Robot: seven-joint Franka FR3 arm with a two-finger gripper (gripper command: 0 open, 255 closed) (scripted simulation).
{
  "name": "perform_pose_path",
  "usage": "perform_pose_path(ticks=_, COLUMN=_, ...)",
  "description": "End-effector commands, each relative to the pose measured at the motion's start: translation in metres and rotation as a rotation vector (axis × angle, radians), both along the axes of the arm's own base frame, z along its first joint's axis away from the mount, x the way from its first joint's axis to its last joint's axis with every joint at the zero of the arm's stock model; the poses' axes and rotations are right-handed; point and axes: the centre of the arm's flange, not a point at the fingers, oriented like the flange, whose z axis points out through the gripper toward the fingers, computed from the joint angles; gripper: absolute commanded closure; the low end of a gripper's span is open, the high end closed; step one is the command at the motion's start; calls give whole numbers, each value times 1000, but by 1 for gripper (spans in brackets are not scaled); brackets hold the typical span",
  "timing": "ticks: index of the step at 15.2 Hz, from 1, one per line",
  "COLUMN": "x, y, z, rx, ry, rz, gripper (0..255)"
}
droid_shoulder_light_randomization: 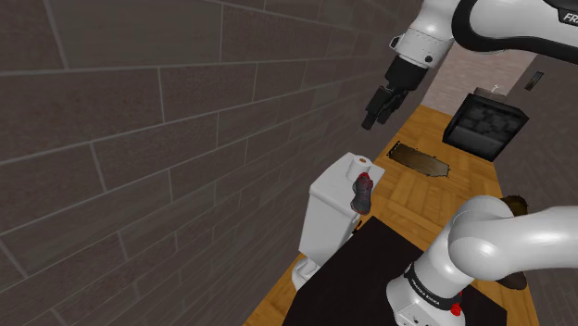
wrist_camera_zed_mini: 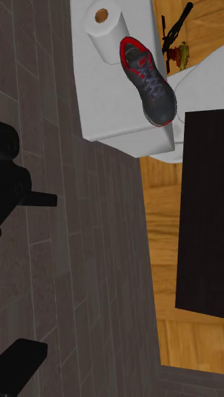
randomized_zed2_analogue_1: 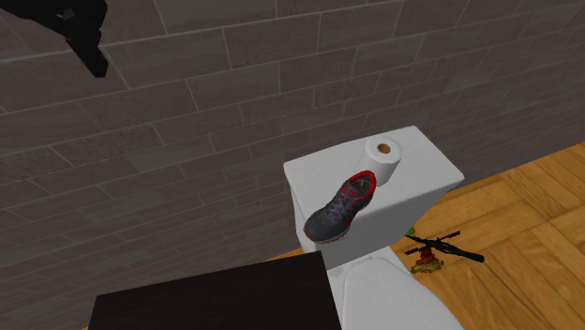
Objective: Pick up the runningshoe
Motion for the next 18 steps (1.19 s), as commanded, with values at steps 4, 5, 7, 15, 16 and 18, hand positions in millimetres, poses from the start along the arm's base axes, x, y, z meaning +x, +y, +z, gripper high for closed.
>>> perform_pose_path(ticks=4, x=6, y=-35, z=-23, rx=17, ry=19, rz=17, gripper=0)
perform_pose_path(ticks=5, x=8, y=-46, z=-31, rx=23, ry=25, rz=23, gripper=0)
perform_pose_path(ticks=7, x=12, y=-69, z=-47, rx=34, ry=38, rz=35, gripper=0)
perform_pose_path(ticks=15, x=30, y=-159, z=-113, rx=79, ry=88, rz=81, gripper=0)
perform_pose_path(ticks=16, x=32, y=-169, z=-122, rx=85, ry=95, rz=87, gripper=0)
perform_pose_path(ticks=18, x=36, y=-191, z=-139, rx=96, ry=107, rz=98, gripper=0)
